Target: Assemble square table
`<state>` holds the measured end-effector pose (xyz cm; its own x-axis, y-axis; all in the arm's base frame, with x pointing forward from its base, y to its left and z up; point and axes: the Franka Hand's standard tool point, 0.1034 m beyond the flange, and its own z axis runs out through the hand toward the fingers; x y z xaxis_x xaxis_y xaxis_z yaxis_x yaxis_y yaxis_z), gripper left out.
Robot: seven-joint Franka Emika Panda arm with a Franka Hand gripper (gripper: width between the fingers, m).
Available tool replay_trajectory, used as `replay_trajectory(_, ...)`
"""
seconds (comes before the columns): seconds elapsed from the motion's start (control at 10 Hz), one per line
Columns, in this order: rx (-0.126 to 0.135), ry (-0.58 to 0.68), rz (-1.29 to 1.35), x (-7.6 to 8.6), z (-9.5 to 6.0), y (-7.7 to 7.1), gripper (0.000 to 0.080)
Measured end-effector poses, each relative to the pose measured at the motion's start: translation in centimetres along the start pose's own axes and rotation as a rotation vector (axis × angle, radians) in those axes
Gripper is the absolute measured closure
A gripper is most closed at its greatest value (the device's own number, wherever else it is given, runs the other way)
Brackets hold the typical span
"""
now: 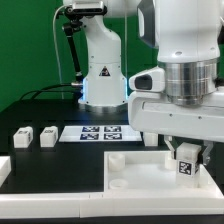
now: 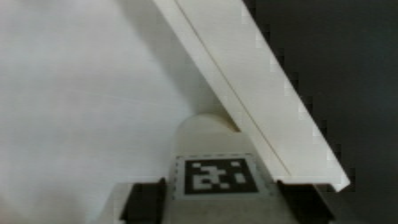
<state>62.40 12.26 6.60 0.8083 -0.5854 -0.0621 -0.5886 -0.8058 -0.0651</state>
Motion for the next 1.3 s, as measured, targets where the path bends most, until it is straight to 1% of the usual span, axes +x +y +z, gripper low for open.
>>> replay_trajectory(0.5,0.014,-0.012,0.358,-0.08,-0.01,-0.17,0.0511)
replay_trajectory(0.6,0.029,-0.022,0.493,0.16,-0.10,-0.14,0.0511)
replay_trajectory(0.7,0.038,-0.038,0.676,0.19,-0.15,-0.23,0.0511)
replay_trajectory(0.9,0.046,-0.059,0.939,0.08,-0.14,-0.64,0.0509)
replay_trajectory(1.0,0.053,-0.061,1.071,0.35,-0.26,-0.82,0.0509)
replay_trajectory(1.1,0.073,-0.058,1.184,0.51,-0.07,-0.80,0.0509)
replay_trajectory(1.2,0.082,-0.055,1.238,0.55,-0.01,-0.84,0.0509)
replay_trajectory(1.3,0.083,-0.049,1.287,0.61,-0.01,-0.79,0.0509)
